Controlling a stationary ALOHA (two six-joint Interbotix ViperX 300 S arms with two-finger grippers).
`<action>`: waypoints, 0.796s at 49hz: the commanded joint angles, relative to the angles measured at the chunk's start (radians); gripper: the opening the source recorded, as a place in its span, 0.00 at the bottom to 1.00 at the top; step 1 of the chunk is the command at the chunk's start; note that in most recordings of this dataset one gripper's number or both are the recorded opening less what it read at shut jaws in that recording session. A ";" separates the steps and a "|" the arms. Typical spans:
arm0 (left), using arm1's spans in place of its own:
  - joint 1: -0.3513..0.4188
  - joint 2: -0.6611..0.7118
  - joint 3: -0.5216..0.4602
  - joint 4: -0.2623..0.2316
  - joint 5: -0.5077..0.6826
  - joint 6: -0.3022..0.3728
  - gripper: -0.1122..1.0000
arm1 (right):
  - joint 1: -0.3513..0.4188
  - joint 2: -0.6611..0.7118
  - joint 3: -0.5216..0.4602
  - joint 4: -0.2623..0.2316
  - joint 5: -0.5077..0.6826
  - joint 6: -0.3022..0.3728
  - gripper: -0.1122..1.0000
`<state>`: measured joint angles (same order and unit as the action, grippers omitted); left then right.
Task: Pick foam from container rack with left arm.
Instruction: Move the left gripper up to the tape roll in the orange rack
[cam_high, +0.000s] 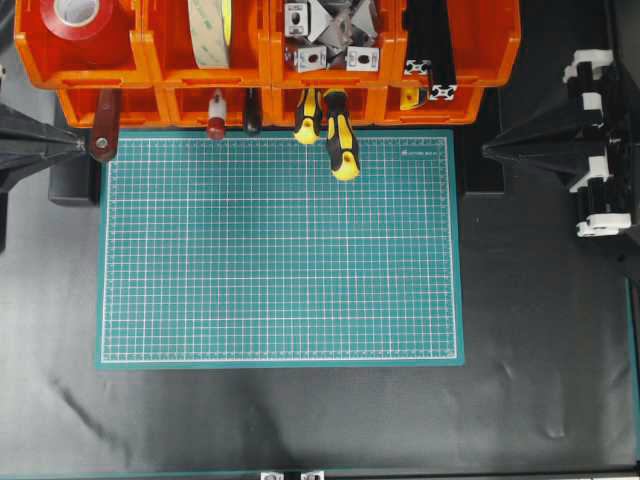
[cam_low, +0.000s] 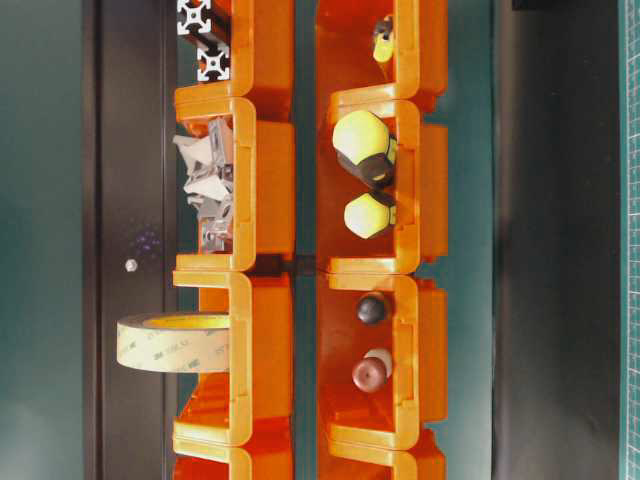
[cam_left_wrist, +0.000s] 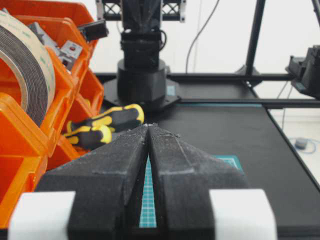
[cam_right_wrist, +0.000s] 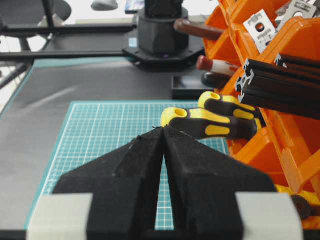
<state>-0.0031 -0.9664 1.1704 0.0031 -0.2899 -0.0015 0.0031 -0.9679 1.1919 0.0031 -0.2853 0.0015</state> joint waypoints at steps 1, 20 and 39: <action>0.011 0.005 -0.048 0.051 0.018 -0.043 0.15 | -0.005 0.008 -0.025 0.002 -0.018 0.008 0.11; 0.055 0.021 -0.328 0.052 0.374 -0.451 0.10 | -0.005 0.006 -0.014 0.015 -0.058 0.018 0.11; 0.206 0.267 -0.726 0.055 0.739 -0.950 0.10 | -0.005 0.009 -0.014 0.015 -0.054 0.021 0.11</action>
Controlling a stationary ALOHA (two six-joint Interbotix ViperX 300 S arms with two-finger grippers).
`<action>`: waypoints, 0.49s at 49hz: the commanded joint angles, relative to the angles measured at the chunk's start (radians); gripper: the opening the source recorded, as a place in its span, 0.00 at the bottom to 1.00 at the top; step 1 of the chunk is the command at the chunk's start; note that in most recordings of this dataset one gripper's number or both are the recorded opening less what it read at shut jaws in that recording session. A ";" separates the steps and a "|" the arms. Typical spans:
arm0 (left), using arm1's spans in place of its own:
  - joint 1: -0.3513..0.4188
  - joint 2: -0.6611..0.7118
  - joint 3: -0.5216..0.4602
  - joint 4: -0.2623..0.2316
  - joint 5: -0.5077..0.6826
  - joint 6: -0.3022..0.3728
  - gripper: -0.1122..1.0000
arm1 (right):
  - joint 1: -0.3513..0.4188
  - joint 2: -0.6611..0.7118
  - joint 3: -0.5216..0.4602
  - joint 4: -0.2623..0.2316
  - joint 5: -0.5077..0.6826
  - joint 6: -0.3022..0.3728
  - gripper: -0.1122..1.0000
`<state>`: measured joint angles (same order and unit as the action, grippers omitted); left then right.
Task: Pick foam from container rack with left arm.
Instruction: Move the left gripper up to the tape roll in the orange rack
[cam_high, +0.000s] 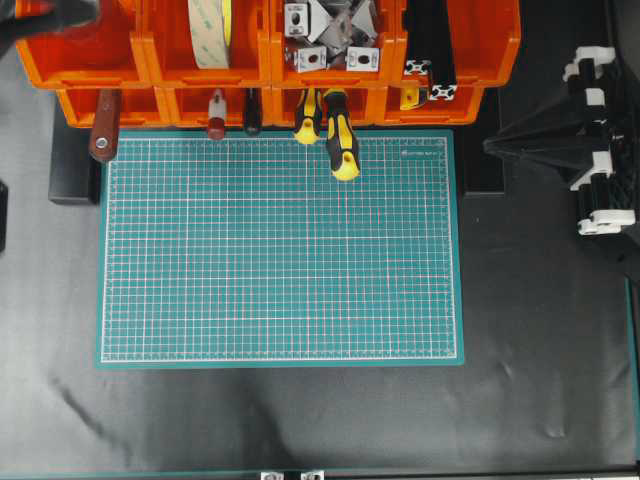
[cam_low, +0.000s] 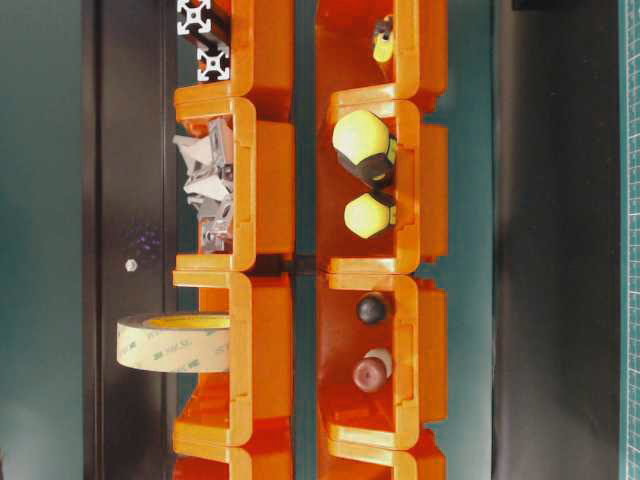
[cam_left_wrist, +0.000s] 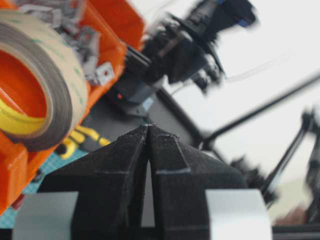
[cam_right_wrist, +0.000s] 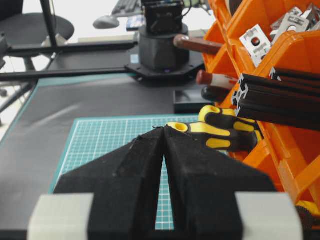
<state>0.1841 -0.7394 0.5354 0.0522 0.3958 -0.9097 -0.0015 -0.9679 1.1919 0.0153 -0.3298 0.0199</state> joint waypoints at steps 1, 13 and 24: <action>0.021 0.051 -0.101 0.006 0.066 -0.041 0.10 | 0.000 0.009 -0.014 0.003 -0.009 0.002 0.11; 0.038 0.120 -0.133 0.006 0.126 -0.063 0.12 | 0.003 0.008 -0.014 0.003 -0.009 0.002 0.11; 0.055 0.161 -0.143 0.006 0.143 -0.169 0.65 | 0.020 0.005 -0.014 0.002 -0.009 0.002 0.11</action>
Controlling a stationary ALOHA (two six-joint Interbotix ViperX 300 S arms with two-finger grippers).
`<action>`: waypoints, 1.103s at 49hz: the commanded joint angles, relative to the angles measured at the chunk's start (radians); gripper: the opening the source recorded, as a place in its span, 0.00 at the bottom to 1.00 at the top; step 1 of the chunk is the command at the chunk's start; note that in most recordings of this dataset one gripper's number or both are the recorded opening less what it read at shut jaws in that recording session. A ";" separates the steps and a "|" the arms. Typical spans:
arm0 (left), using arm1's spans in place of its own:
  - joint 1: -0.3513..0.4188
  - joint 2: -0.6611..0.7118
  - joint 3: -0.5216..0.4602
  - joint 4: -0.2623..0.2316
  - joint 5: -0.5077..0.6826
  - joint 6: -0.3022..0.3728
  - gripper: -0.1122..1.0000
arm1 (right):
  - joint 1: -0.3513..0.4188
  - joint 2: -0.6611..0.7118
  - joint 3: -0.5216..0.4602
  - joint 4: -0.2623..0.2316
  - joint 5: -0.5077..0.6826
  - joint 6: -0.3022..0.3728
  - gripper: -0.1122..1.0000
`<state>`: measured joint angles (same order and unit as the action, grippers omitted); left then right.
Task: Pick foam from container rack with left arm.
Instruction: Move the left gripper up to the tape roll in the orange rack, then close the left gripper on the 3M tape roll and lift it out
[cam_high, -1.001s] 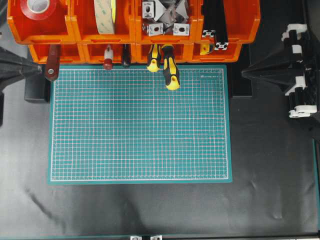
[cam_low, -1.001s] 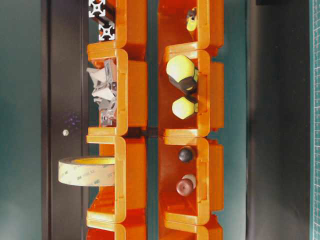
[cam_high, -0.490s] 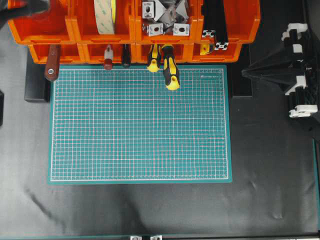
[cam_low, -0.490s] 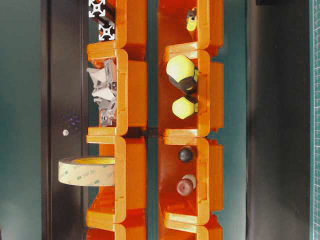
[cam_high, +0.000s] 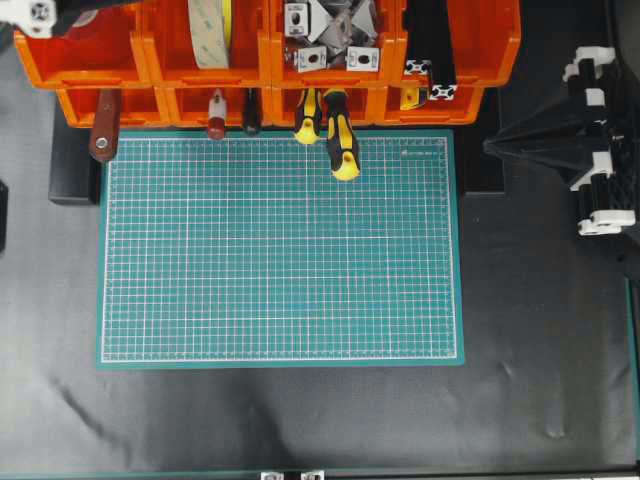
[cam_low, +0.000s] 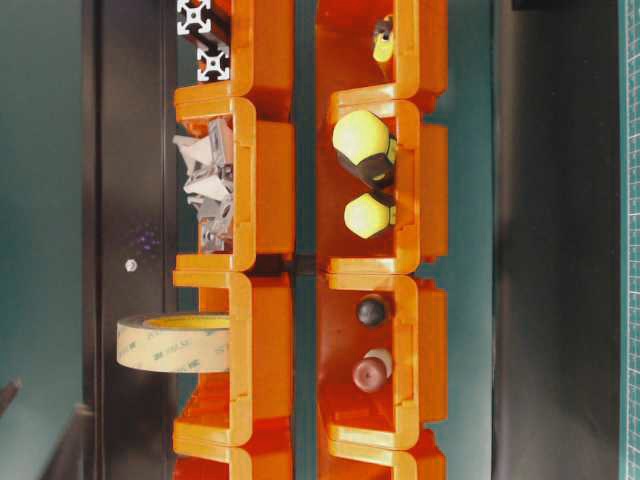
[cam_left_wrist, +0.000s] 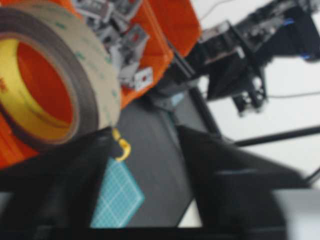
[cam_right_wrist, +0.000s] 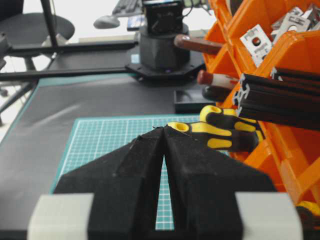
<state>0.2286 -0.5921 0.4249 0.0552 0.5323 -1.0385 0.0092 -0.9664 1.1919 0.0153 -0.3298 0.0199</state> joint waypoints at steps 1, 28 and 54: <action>0.012 0.018 -0.034 0.003 0.011 -0.054 0.70 | 0.011 0.003 -0.014 0.003 -0.009 0.002 0.11; 0.025 0.137 -0.064 0.003 0.009 -0.112 0.90 | 0.044 0.005 -0.009 0.003 0.011 0.002 0.11; 0.037 0.239 -0.115 0.003 -0.009 -0.100 0.88 | 0.084 0.005 -0.009 0.006 0.029 0.005 0.11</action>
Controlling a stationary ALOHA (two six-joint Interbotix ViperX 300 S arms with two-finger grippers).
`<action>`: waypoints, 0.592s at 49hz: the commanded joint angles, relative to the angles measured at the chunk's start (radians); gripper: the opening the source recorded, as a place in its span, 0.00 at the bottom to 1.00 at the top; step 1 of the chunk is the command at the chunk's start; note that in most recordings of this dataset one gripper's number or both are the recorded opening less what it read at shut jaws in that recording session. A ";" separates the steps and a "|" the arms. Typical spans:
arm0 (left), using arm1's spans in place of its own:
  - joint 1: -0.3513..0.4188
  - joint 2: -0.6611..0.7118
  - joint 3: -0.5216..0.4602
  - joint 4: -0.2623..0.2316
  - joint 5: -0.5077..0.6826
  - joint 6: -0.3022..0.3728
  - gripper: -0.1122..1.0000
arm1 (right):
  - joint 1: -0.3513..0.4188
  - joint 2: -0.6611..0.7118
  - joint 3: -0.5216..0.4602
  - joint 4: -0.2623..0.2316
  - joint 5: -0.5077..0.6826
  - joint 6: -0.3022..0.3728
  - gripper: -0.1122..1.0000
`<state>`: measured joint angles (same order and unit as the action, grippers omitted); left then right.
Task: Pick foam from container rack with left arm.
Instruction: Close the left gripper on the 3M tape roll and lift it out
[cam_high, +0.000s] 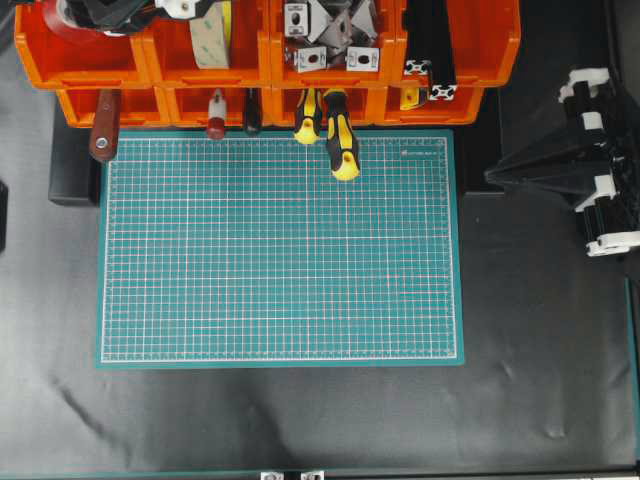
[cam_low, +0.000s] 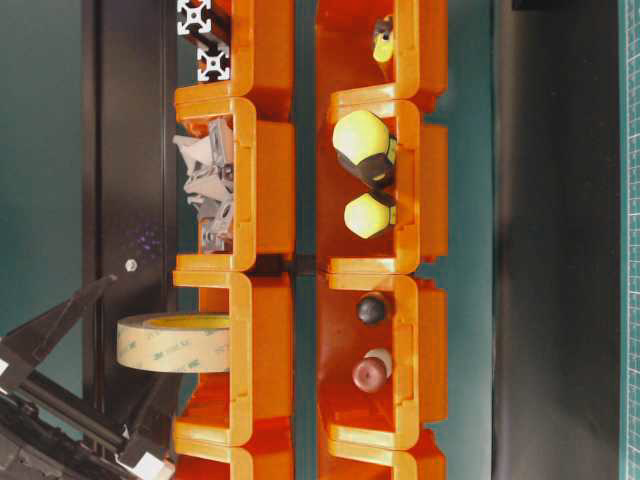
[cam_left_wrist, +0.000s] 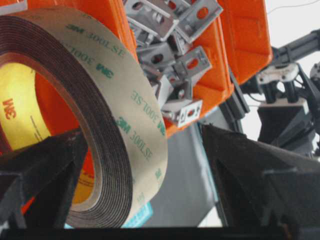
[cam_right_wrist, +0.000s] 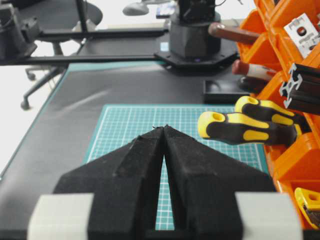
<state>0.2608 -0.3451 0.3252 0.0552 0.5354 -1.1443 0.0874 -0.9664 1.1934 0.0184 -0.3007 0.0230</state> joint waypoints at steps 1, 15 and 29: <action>0.005 -0.009 -0.012 0.003 -0.014 0.006 0.87 | 0.006 0.005 -0.011 0.003 0.000 0.002 0.11; 0.005 -0.037 0.014 0.003 -0.080 0.011 0.56 | 0.008 0.005 -0.011 0.003 -0.003 0.002 0.11; -0.069 -0.075 -0.035 0.005 -0.305 0.106 0.33 | 0.009 0.003 -0.011 0.003 -0.008 0.002 0.11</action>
<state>0.2362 -0.3927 0.3436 0.0552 0.2853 -1.0891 0.0936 -0.9664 1.1934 0.0184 -0.3007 0.0245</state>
